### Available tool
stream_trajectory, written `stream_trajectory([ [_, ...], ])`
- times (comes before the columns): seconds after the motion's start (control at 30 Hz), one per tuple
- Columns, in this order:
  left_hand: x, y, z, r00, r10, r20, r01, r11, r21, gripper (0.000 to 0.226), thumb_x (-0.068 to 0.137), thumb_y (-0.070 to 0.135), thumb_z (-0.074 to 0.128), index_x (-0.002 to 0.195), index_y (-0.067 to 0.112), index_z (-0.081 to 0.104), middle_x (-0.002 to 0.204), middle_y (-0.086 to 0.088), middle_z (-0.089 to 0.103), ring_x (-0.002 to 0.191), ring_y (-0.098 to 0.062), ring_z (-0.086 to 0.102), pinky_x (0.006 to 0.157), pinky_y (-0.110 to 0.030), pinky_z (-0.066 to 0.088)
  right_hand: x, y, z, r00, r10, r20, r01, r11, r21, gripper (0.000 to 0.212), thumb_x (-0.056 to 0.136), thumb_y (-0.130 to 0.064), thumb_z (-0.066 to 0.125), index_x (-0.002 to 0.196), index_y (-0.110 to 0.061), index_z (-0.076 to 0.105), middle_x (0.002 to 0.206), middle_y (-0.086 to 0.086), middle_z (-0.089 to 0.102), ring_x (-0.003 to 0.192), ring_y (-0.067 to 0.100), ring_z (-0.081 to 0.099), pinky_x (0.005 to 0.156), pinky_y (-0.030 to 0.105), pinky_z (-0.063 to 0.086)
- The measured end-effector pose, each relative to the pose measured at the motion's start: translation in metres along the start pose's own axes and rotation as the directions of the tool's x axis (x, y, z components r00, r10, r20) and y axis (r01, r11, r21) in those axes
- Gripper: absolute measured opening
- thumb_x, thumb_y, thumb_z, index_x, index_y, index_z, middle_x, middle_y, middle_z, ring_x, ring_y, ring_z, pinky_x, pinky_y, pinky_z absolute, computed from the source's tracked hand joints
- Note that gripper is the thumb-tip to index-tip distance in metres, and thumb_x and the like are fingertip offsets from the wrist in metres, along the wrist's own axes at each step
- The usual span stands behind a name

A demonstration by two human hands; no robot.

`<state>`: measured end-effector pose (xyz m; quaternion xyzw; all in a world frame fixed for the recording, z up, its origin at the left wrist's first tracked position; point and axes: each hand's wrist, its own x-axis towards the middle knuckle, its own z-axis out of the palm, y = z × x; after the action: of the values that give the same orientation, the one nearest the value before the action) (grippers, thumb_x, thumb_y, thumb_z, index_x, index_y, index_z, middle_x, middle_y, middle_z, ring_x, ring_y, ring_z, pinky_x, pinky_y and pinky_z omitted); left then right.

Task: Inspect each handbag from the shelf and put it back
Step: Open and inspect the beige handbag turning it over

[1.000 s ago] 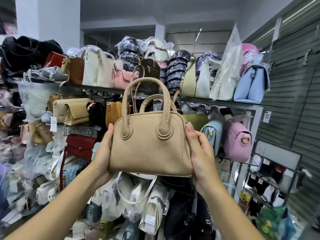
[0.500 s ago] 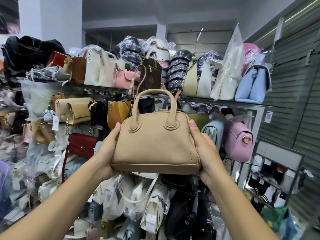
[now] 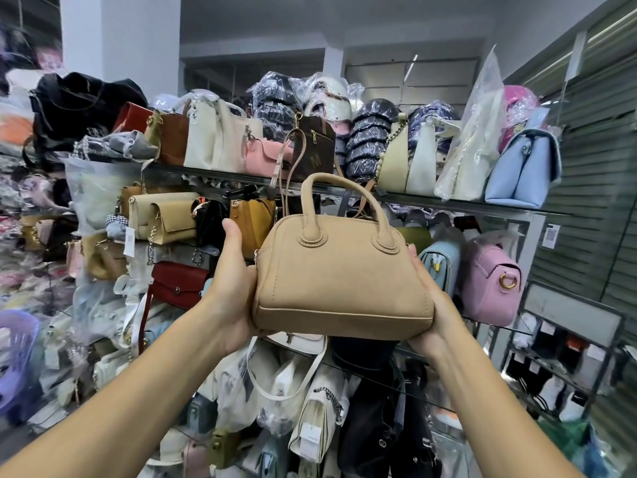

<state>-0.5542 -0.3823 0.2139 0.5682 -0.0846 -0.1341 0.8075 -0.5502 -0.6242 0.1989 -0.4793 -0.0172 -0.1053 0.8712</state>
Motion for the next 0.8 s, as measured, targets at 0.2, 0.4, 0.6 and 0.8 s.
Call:
stream_trajectory([
  [0.2, -0.009, 0.005, 0.004, 0.999, -0.007, 0.052, 0.003, 0.998, 0.062, 0.122, 0.069, 0.099, -0.002, 0.122, 0.018, 0.072, 0.117, -0.016, 0.074, 0.11, -0.036, 0.07, 0.09, -0.042, 0.052, -0.005, 0.004, 0.001, 0.997, 0.069, -0.03, -0.068, 0.998, 0.007, 0.037, 0.092, -0.056, 0.06, 0.088, -0.023, 0.077, 0.08, -0.003, 0.079, 0.064, 0.014, 0.075, 0.052, 0.028, 0.061],
  [0.4, -0.008, 0.008, 0.003, 0.996, 0.03, 0.085, -0.035, 0.998, 0.057, 0.115, 0.074, 0.096, 0.004, 0.122, 0.017, 0.072, 0.116, -0.016, 0.074, 0.105, -0.035, 0.072, 0.08, -0.039, 0.055, -0.006, 0.005, 0.002, 0.995, 0.081, -0.062, -0.083, 0.996, -0.035, 0.05, 0.092, -0.062, 0.056, 0.073, -0.023, 0.081, 0.073, -0.005, 0.078, 0.058, 0.012, 0.074, 0.044, 0.025, 0.056],
  [0.6, 0.003, 0.0, -0.002, 0.984, 0.164, -0.071, -0.156, 0.982, 0.106, 0.053, 0.096, 0.063, 0.044, 0.125, 0.026, 0.069, 0.091, 0.009, 0.078, 0.068, -0.007, 0.071, 0.057, -0.023, 0.049, -0.009, -0.002, 0.013, 0.98, -0.193, -0.048, 0.185, 0.972, -0.143, 0.043, 0.09, -0.053, 0.067, 0.079, -0.013, 0.077, 0.083, 0.0, 0.079, 0.069, 0.013, 0.073, 0.063, 0.025, 0.058],
  [0.8, 0.001, -0.02, 0.009, 0.965, 0.212, -0.152, -0.18, 0.963, 0.199, 0.099, 0.068, 0.078, 0.06, 0.156, 0.047, 0.024, 0.164, 0.012, 0.019, 0.145, -0.016, 0.03, 0.116, -0.058, 0.027, -0.014, 0.009, 0.031, 0.837, -0.528, -0.143, 0.466, 0.825, -0.32, 0.047, 0.076, -0.065, 0.068, 0.066, -0.021, 0.054, 0.055, -0.011, 0.056, 0.053, 0.007, 0.048, 0.059, 0.029, 0.042],
])
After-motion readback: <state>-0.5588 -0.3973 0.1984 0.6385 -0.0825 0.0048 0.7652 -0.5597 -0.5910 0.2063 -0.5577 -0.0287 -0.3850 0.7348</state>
